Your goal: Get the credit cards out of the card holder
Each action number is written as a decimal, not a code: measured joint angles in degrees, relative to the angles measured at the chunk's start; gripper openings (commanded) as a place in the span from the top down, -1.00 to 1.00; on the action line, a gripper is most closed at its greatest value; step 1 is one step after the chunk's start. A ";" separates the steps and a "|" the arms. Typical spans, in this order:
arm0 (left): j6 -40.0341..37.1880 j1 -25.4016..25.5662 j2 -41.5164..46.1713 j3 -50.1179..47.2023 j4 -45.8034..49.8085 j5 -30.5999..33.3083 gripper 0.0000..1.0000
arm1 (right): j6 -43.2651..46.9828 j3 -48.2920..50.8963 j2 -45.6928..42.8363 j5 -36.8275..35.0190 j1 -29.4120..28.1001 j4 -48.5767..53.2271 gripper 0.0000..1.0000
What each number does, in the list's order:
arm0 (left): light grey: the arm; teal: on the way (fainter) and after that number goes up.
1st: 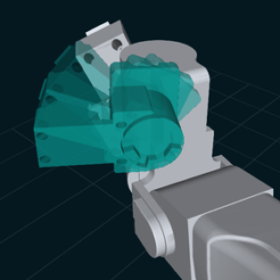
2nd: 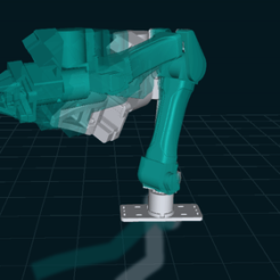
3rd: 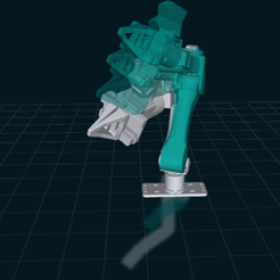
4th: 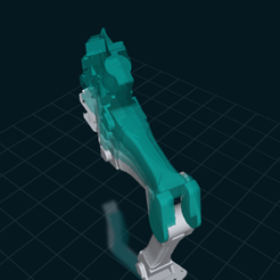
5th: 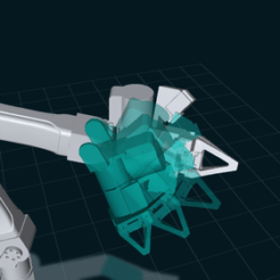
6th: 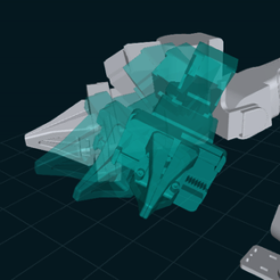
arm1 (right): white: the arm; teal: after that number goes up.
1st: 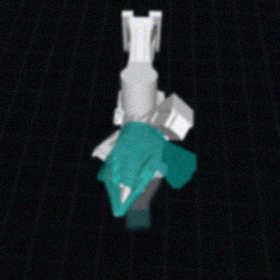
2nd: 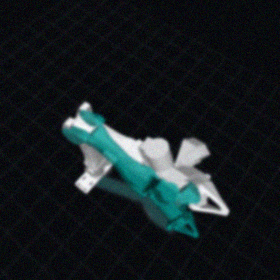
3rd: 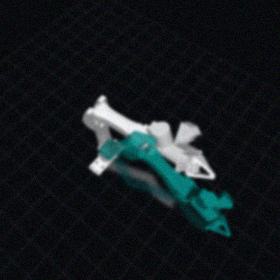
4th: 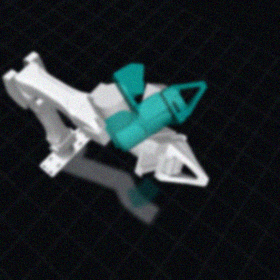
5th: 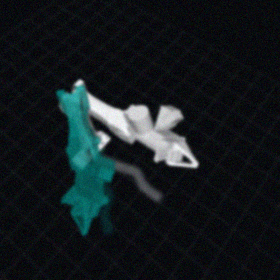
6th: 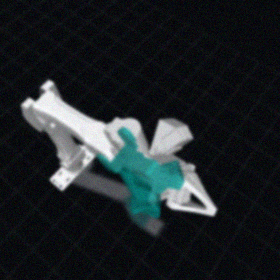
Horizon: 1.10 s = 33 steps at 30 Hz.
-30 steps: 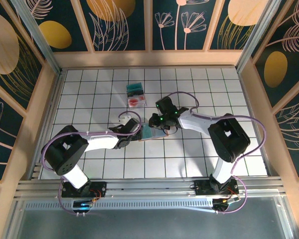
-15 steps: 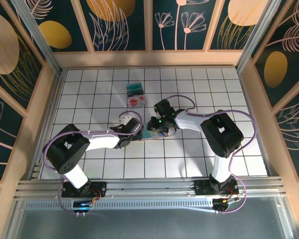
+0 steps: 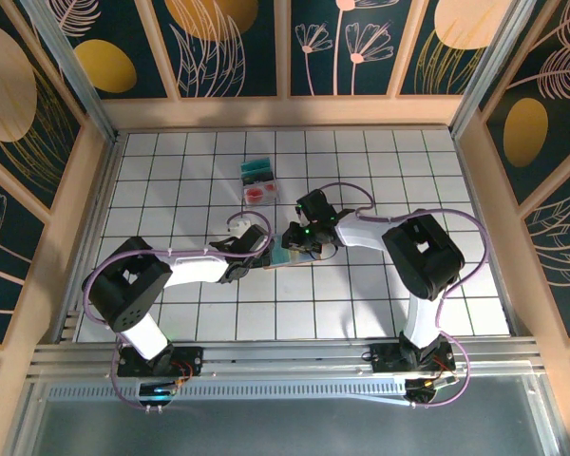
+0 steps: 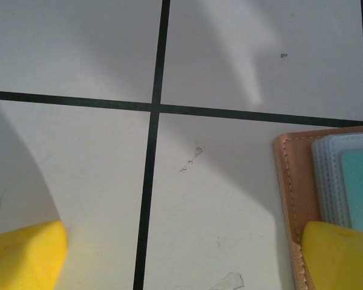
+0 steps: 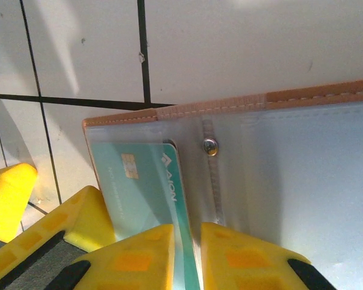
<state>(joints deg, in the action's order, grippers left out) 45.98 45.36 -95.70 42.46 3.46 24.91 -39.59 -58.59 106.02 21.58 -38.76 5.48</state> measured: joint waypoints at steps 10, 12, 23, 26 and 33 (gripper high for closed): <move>0.17 0.00 -0.04 0.00 0.02 0.02 -0.98 | -1.18 2.14 -1.51 1.70 0.44 -2.51 0.64; 0.17 0.00 -0.07 0.00 0.02 0.04 -0.98 | -1.29 2.21 -1.77 1.95 0.44 -2.58 0.64; 0.17 0.00 -0.09 0.00 0.00 0.07 -0.98 | -1.51 2.97 -2.38 2.49 0.44 -3.17 0.62; 0.20 0.00 -0.09 0.00 0.00 0.07 -0.97 | -1.53 3.28 -2.58 2.54 0.44 -3.17 0.61; 0.20 0.00 -0.09 0.00 0.00 0.04 -0.98 | -1.90 3.98 -3.28 3.10 0.44 -3.78 0.61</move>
<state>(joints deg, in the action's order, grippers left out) 46.17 45.36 -95.79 42.46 3.46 24.95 -41.50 -54.61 102.74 24.69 -38.33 1.69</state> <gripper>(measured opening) 0.988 0.193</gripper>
